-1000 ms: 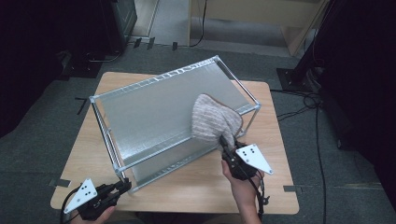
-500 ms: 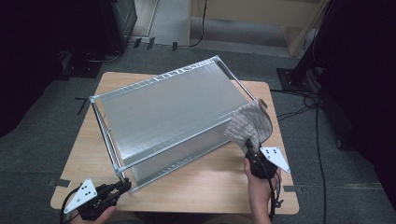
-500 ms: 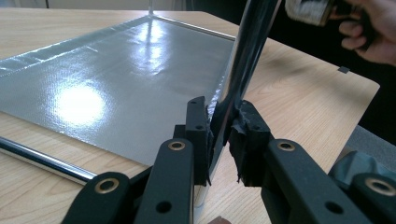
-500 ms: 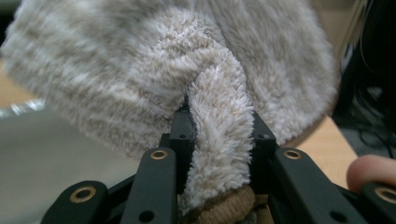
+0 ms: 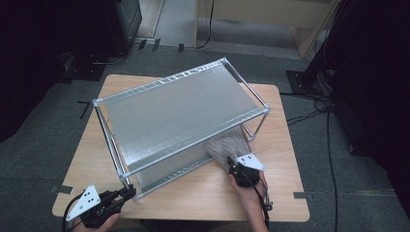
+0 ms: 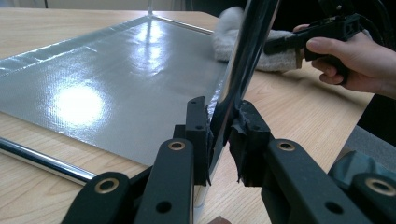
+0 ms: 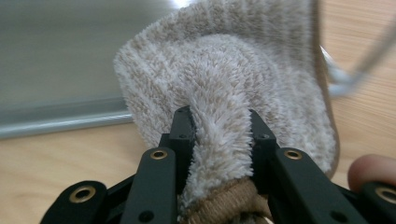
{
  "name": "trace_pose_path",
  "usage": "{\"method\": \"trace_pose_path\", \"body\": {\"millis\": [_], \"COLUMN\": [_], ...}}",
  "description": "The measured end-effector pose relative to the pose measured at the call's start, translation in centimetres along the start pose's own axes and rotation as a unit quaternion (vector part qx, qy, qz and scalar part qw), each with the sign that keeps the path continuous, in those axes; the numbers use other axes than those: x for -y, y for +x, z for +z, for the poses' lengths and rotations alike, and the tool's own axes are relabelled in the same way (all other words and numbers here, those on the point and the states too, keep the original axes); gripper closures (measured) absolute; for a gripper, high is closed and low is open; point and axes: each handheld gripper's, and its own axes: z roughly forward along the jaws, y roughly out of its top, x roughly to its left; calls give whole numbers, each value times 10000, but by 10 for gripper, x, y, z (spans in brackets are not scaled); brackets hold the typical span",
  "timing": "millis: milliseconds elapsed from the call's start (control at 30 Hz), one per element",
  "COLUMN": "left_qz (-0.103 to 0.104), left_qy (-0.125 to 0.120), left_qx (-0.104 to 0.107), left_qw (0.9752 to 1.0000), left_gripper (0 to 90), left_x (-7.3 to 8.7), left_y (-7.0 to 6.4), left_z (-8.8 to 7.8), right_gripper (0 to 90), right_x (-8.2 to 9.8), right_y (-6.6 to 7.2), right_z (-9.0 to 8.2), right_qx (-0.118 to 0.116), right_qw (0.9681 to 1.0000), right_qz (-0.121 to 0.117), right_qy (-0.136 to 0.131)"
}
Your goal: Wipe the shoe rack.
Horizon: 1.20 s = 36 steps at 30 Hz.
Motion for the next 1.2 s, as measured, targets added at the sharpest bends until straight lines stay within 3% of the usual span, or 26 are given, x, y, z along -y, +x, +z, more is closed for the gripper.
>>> {"method": "trace_pose_path", "body": {"millis": [167, 367, 600, 733, 833, 933, 1067, 1200], "left_qz": [-5, 0, 36, 44, 50, 53, 74, 87], "left_qy": [3, 0, 17, 23, 29, 35, 43, 51], "left_qx": [1, -7, 46, 55, 46, 56, 56, 51], "left_qw": [10000, 10000, 10000, 10000, 10000, 10000, 9999, 9999], "left_gripper": [782, 782, 783, 783, 784, 784, 785, 785], "left_x": [0, 0, 0, 0, 0, 0, 0, -1], "left_y": [0, -1, -5, -5, -5, -5, -5, -5], "left_z": [0, 0, 3, 3, 3, 3, 3, 3], "right_gripper": [703, 700, 699, 698, 700, 700, 700, 701], "right_x": [2, 2, 3, 3, 2, 0, -2, -6], "right_y": [37, 89, 151, 175, 174, 158, 125, 80], "right_z": [5, 6, 2, 0, 3, 7, 12, 18], "right_qx": [-529, -1142, -1874, -2132, -2079, -1851, -1404, -716], "right_qw": [9974, 9901, 9755, 9667, 9691, 9756, 9851, 9949], "right_qz": [-476, -815, -1150, -1410, -1324, -1165, -964, -657], "right_qy": [106, 87, 65, 82, 125, 210, 254, 272]}}
